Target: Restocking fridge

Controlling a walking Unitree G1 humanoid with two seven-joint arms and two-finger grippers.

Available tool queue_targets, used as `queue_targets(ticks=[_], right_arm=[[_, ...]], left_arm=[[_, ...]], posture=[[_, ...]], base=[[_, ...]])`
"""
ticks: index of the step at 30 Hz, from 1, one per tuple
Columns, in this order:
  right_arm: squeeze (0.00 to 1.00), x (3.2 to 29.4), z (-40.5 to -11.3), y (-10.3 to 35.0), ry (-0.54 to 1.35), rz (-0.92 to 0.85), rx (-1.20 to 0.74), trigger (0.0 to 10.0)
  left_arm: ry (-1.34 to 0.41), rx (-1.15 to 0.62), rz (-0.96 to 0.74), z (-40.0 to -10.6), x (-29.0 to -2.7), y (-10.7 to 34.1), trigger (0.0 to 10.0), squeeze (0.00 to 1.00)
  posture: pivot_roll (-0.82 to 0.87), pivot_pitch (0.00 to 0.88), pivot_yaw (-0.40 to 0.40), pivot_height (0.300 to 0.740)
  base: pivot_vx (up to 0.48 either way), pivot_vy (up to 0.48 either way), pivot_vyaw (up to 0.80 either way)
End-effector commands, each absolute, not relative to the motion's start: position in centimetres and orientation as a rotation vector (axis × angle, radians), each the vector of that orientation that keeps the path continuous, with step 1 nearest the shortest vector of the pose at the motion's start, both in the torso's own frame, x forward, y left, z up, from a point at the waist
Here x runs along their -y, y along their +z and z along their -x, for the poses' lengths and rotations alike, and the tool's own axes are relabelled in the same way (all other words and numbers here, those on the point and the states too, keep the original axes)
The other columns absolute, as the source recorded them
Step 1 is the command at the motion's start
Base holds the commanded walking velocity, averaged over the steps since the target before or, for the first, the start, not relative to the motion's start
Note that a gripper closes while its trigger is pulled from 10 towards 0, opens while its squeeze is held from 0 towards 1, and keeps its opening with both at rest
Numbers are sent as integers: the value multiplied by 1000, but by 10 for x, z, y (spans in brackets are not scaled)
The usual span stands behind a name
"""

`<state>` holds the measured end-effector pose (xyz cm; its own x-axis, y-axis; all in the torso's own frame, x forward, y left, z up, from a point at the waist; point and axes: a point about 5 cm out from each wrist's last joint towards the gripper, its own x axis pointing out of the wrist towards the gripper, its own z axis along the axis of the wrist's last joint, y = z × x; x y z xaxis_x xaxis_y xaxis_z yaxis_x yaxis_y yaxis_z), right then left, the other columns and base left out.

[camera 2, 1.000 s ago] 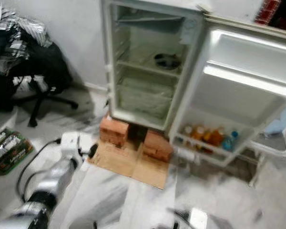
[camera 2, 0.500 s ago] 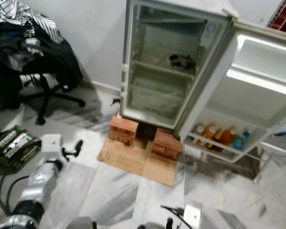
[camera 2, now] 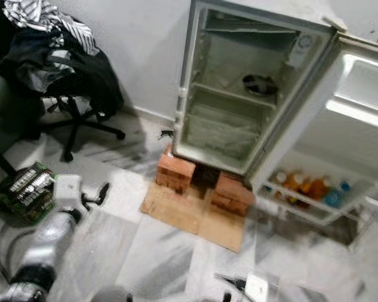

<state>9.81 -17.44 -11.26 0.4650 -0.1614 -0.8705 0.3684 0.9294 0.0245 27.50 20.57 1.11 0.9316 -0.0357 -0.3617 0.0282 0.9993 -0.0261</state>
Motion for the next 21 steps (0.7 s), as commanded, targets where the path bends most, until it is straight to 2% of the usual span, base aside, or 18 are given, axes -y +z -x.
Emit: queue_targets(ticks=[1,16,18,21], right_arm=[[0,93,-322,39,239,-123,-277,10000],[0,106,-323,38,181,-133,-271,10000],[0,107,-322,37,176,-133,-275,10000],[0,108,-322,37,171,-136,-279,10000]], left_arm=[[-95,-359,25,-279,-189,13,10000,0],[-118,-368,20,-278,-188,13,10000,0],[-115,-384,16,-277,-187,11,10000,0],[-116,-398,7,-276,-185,9,10000,0]], posture=[[57,0,-89,740],[55,0,-78,740],[54,0,-76,740],[54,0,-76,740]], base=[[469,0,0],[450,0,0],[379,0,-684],[0,0,-800]])
